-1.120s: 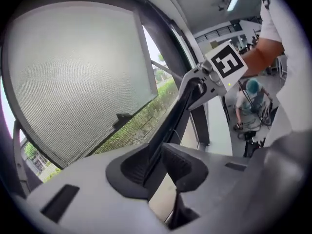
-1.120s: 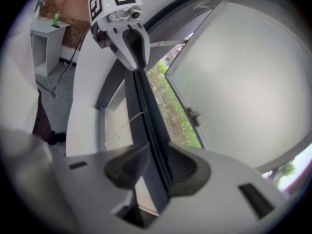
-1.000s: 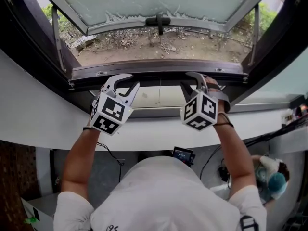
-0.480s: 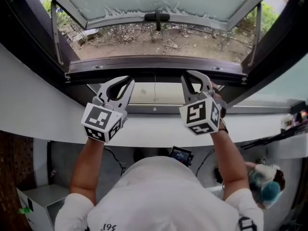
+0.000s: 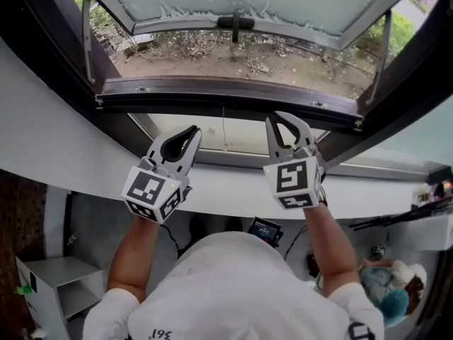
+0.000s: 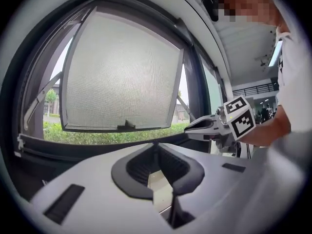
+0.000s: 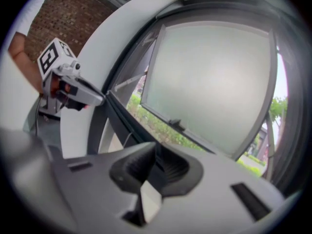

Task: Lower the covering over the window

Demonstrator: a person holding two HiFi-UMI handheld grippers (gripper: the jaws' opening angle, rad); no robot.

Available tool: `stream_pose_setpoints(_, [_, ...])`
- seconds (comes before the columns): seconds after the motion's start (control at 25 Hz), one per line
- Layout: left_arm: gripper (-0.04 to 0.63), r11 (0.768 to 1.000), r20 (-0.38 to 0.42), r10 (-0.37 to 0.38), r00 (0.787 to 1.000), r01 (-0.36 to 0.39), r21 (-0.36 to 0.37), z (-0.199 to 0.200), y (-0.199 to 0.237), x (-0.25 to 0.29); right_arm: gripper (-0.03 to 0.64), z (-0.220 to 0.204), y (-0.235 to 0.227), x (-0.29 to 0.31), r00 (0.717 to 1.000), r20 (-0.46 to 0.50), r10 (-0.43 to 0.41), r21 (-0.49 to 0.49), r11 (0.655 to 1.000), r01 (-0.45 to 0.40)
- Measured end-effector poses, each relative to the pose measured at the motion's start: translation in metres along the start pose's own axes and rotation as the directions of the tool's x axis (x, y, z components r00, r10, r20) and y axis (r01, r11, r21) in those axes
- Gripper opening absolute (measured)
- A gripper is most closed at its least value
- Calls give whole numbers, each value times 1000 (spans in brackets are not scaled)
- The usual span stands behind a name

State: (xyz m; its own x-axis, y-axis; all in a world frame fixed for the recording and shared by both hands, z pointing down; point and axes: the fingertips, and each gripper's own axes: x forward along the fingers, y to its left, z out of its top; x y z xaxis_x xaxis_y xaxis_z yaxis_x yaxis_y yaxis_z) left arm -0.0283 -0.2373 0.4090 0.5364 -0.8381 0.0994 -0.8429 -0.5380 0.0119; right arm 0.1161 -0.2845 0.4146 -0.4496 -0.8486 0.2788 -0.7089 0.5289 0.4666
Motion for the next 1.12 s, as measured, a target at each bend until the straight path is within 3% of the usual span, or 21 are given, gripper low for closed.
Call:
stream_pose_setpoints(0.44, [35, 999, 9, -20, 1000, 21, -43, -22, -35, -26, 48, -5, 24, -32, 997, 53, 51, 113, 992, -57])
stream_pose_setpoints(1.12, [36, 985, -41, -149, 988, 145, -98, -65, -56, -122, 46, -2, 108, -88, 1000, 2, -29, 209, 978, 28])
